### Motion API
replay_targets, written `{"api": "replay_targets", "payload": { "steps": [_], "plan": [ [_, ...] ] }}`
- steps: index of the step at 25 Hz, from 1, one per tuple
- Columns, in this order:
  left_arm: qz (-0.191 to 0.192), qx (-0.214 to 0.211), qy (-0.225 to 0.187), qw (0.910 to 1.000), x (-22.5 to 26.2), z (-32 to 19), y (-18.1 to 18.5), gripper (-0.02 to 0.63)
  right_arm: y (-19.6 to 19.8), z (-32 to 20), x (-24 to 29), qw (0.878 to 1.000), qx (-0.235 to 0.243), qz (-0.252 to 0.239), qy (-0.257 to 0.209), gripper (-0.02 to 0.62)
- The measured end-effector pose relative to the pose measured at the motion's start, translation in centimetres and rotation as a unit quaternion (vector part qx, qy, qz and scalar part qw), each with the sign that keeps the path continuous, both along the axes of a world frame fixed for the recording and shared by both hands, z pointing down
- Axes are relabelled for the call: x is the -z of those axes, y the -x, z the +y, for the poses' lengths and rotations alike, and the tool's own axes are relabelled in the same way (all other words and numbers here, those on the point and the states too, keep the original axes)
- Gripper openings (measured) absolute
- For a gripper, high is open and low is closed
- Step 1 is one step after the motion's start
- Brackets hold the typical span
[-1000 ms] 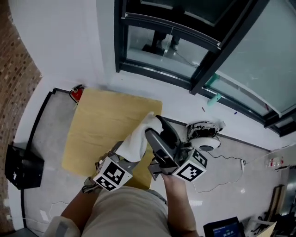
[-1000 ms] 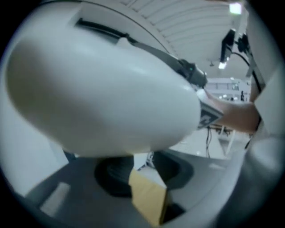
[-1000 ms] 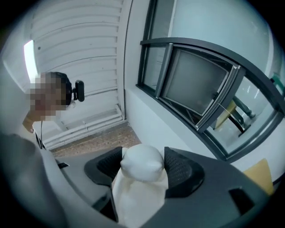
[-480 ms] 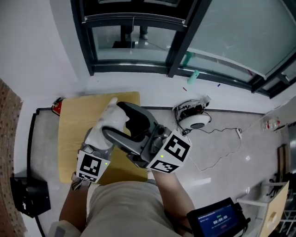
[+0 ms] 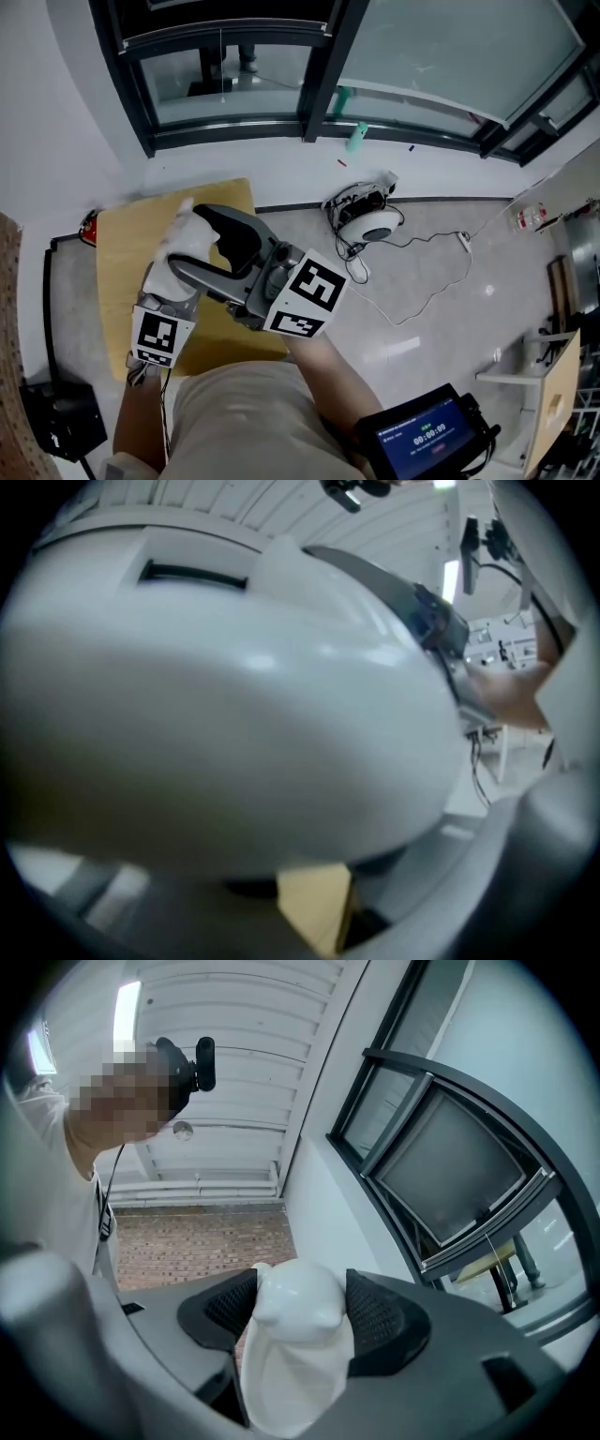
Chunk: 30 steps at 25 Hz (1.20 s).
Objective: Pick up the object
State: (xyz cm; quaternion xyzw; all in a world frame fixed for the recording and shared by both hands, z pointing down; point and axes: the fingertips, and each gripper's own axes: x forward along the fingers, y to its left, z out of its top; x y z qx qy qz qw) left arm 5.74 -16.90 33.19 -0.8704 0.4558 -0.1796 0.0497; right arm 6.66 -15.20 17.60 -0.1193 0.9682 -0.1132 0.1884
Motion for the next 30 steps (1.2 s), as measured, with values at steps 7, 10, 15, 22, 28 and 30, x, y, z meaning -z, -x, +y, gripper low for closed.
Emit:
{"api": "replay_targets", "payload": {
  "steps": [7,10,15,22,28,30],
  "plan": [
    [-0.003,0.006,0.001,1.0000,-0.14,0.27,0.27,0.137,0.25,0.27,-0.14,1.000,0.005,0.004,0.000,0.307],
    [-0.005,0.008,0.002,1.0000,-0.26,0.29,0.32,0.137,0.30,0.30,-0.25,1.000,0.006,0.007,0.001,0.307],
    [-0.009,0.005,0.003,0.9999,-0.33,0.26,0.30,0.137,0.22,0.22,-0.33,1.000,0.005,0.006,0.003,0.307],
    [-0.013,0.002,0.005,0.9999,-0.51,0.20,0.27,0.137,0.12,0.08,-0.50,1.000,0.003,0.005,0.006,0.307],
    [-0.012,0.001,0.004,0.9999,-0.36,0.06,0.19,0.137,0.01,0.03,-0.38,1.000,0.001,0.004,0.003,0.307],
    [-0.014,0.001,0.004,0.9999,-0.38,0.04,0.19,0.137,-0.05,0.04,-0.40,1.000,0.001,0.004,0.003,0.307]
  ]
}}
